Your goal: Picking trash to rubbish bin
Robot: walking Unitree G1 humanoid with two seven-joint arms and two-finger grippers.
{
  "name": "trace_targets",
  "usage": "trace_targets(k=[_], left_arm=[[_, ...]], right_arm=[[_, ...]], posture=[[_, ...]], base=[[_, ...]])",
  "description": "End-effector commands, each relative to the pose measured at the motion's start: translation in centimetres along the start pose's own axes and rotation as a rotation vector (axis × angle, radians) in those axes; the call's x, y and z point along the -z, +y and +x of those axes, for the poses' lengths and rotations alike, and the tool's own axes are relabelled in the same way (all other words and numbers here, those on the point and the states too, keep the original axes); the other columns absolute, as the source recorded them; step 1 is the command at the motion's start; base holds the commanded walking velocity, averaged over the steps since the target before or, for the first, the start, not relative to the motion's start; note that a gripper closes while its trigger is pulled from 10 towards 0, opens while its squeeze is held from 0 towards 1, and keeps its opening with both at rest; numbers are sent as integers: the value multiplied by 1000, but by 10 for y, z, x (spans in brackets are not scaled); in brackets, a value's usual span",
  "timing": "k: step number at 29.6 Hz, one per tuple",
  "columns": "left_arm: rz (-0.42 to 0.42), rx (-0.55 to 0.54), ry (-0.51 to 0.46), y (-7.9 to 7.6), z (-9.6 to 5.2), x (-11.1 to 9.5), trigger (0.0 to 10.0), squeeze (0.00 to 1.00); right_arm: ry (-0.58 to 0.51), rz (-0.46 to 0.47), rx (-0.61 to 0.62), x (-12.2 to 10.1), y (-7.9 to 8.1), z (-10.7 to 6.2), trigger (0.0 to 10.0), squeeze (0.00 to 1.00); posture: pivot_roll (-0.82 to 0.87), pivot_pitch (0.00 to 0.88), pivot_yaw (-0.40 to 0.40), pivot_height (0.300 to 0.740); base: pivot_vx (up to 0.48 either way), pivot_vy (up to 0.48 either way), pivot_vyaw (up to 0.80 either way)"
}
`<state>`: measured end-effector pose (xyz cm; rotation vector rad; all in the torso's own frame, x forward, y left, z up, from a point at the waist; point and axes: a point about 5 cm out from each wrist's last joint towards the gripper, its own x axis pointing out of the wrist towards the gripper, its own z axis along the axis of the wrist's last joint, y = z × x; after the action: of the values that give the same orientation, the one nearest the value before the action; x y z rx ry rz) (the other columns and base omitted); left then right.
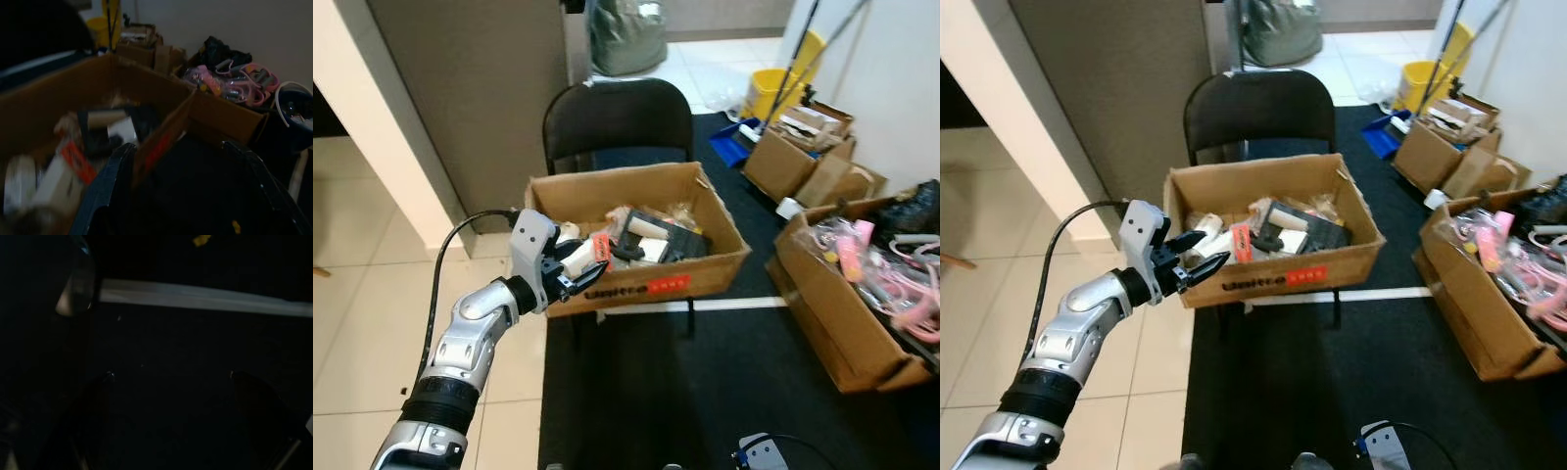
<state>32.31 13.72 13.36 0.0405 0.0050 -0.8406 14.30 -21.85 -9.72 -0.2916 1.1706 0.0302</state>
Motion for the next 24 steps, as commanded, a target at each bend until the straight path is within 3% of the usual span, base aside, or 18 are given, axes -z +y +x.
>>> trace_targets(k=[1, 8, 11, 15, 17, 18, 21, 24], left_arm=[[-6, -19, 31, 2, -5, 9, 10000, 0], [-62, -127, 115, 20, -23, 34, 10000, 0], [-136, -279, 213, 39, -51, 61, 10000, 0], [-183, -434, 310, 47, -73, 83, 10000, 0], [-243, -531, 368, 46, -89, 102, 10000, 0], [-243, -531, 368, 46, -89, 102, 10000, 0], [-305, -645, 476, 34, -110, 130, 10000, 0], [-328, -683, 550, 24, -122, 147, 10000, 0]], right_arm=[[8, -5, -16, 0, 9, 0, 10000, 0], [-3, -2, -26, -10, 22, 1, 10000, 0], [7, 1, -17, -5, 13, 1, 10000, 0], [11, 6, -19, -3, 13, 1, 10000, 0], [14, 8, -20, -3, 12, 1, 10000, 0], [14, 8, -20, -3, 12, 1, 10000, 0], [16, 10, -21, -2, 12, 1, 10000, 0], [17, 10, -21, -2, 11, 1, 10000, 0]], posture=[[1, 134, 8, 740], [-1, 135, 11, 740], [-1, 135, 11, 740], [1, 139, 13, 740], [1, 139, 13, 740], [1, 139, 13, 740], [1, 139, 13, 740], [1, 139, 13, 740]], base=[[-296, 0, 0], [-296, 0, 0], [-192, 0, 0], [0, 0, 0], [0, 0, -391], [0, 0, -781], [0, 0, -788], [0, 0, -788]])
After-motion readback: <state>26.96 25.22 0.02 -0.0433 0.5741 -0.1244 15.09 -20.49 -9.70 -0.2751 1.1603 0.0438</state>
